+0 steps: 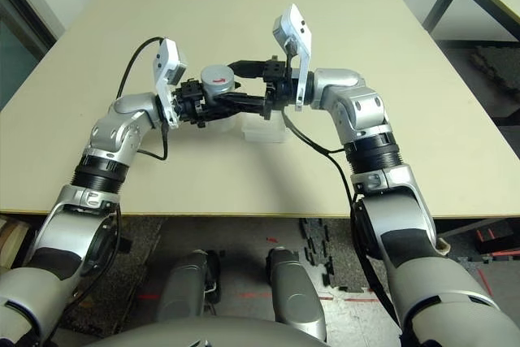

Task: Pour the medicine from the bottle into the box.

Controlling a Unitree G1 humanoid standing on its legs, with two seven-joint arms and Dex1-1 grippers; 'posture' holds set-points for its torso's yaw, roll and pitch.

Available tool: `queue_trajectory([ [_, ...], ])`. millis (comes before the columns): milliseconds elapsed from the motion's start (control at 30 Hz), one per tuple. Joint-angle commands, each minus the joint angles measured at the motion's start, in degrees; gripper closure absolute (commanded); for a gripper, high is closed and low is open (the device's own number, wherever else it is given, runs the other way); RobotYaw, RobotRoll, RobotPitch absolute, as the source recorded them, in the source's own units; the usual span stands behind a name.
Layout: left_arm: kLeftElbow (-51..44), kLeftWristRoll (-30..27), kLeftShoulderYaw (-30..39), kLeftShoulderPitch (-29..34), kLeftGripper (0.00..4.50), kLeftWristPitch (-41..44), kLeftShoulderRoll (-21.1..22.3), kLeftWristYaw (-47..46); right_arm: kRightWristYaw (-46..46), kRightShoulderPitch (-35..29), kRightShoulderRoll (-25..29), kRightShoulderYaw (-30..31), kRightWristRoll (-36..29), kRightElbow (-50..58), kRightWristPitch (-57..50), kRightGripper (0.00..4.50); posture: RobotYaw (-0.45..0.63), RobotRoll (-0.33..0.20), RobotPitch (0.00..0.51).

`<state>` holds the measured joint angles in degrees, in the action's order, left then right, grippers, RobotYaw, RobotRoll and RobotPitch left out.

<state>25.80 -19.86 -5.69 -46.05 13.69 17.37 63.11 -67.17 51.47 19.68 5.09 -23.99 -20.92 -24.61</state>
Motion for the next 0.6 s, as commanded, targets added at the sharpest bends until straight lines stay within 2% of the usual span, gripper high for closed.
queue_trajectory([
  [33, 1.20, 1.04, -0.76, -0.92, 1.91, -1.04, -0.82, 1.01, 0.37, 1.43, 0.11, -1.48, -0.12, -1.37, 0.57, 0.00, -0.22, 0.000, 0.102],
  [600, 2.62, 1.90, -0.48, -0.84, 1.91, -1.97, -1.98, 1.26, 0.40, 1.83, 0.50, -2.15, 0.06, -2.16, 0.57, 0.00, -0.23, 0.000, 0.103],
])
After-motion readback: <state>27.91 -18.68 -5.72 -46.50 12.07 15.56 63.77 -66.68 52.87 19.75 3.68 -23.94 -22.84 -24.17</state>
